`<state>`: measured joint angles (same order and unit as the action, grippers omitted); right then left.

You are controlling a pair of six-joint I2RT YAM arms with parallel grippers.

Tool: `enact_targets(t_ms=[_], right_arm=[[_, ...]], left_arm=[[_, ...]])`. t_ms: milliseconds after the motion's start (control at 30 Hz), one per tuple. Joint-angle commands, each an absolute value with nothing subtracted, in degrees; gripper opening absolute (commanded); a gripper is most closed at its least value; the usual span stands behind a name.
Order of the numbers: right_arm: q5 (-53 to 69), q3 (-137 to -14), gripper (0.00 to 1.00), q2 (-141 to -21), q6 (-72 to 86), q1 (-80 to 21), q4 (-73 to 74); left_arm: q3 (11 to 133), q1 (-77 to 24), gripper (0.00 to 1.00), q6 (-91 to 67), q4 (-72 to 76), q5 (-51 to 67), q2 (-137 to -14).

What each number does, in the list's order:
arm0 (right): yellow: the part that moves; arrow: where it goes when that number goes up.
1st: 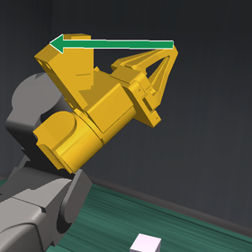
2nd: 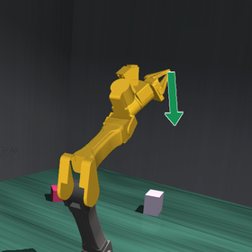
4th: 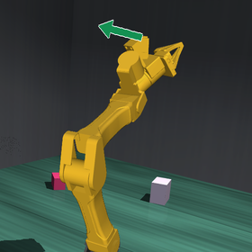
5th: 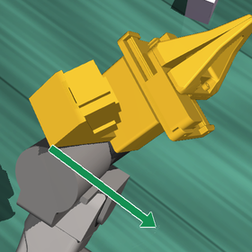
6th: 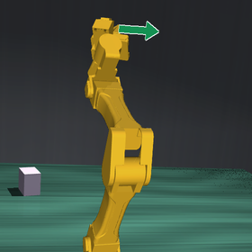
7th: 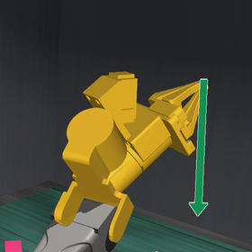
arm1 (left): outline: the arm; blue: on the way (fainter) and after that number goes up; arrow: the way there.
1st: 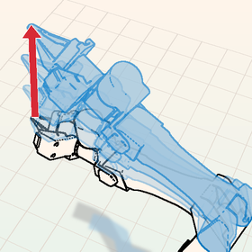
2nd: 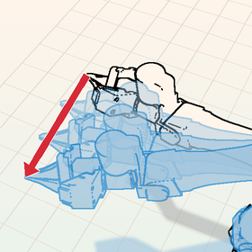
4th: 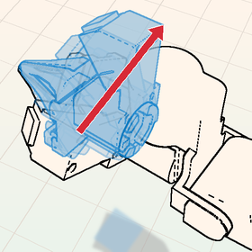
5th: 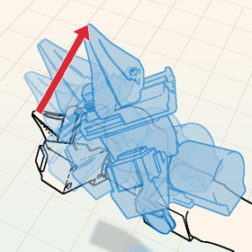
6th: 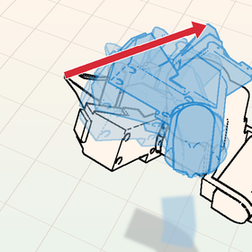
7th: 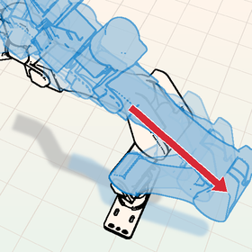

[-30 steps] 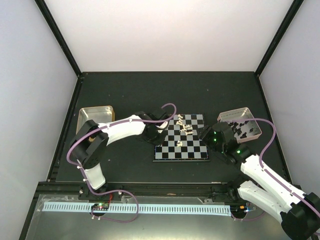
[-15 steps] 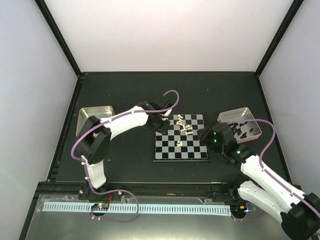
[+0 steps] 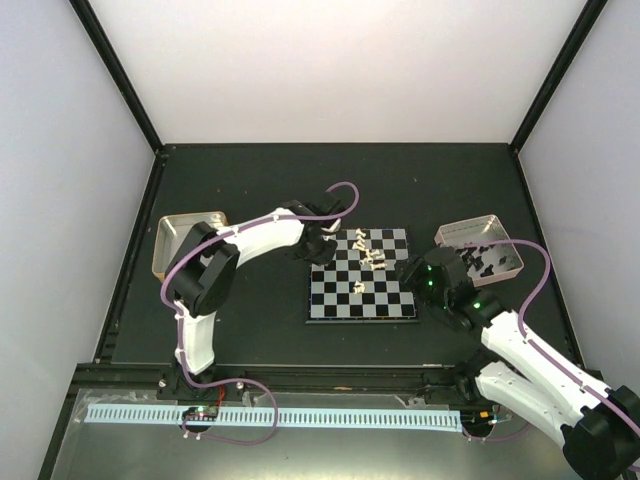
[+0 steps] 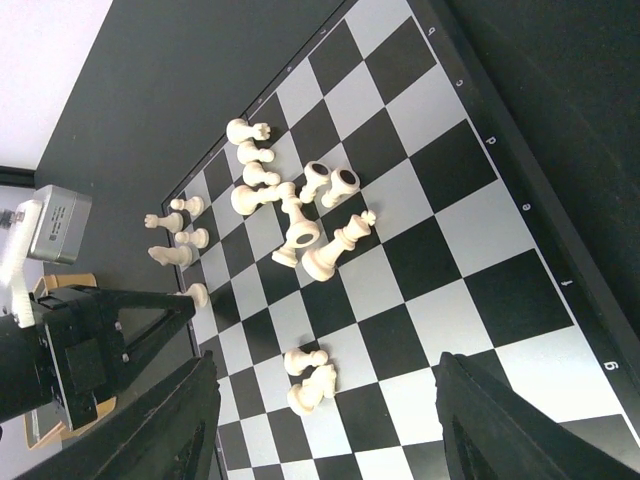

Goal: Set up the chess pieces on the board
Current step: Place the chess piece on the chessboard.

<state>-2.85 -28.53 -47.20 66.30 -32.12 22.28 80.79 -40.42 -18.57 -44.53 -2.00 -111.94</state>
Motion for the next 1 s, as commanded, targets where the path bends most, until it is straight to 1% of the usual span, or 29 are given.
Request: enact_targets(t_ms=[0,500,633,867,967], right_arm=[[-3.37,-28.17,0.60,-47.22,65.83,-31.90,21.36],[-2.47,-28.08,0.60,-47.42,65.57,-31.90,20.83],[-2.46,-28.04,0.60,-47.46,65.57,-31.90,20.74],[-2.20,-28.04,0.60,-47.71,65.48,-31.90,20.57],[-2.18,-27.97,0.60,-47.77,65.54,-31.90,20.60]], left_arm=[[83.96,-39.90,0.07,-18.72,-46.63,-4.55,-114.07],[84.62,-39.70,0.09,-18.15,-48.84,-5.21,-114.74],[84.58,-39.65,0.12,-18.06,-48.93,-5.14,-114.49],[84.53,-39.34,0.13,-17.93,-49.31,-5.53,-114.17],[84.51,-39.33,0.15,-18.06,-49.13,-4.94,-114.38]])
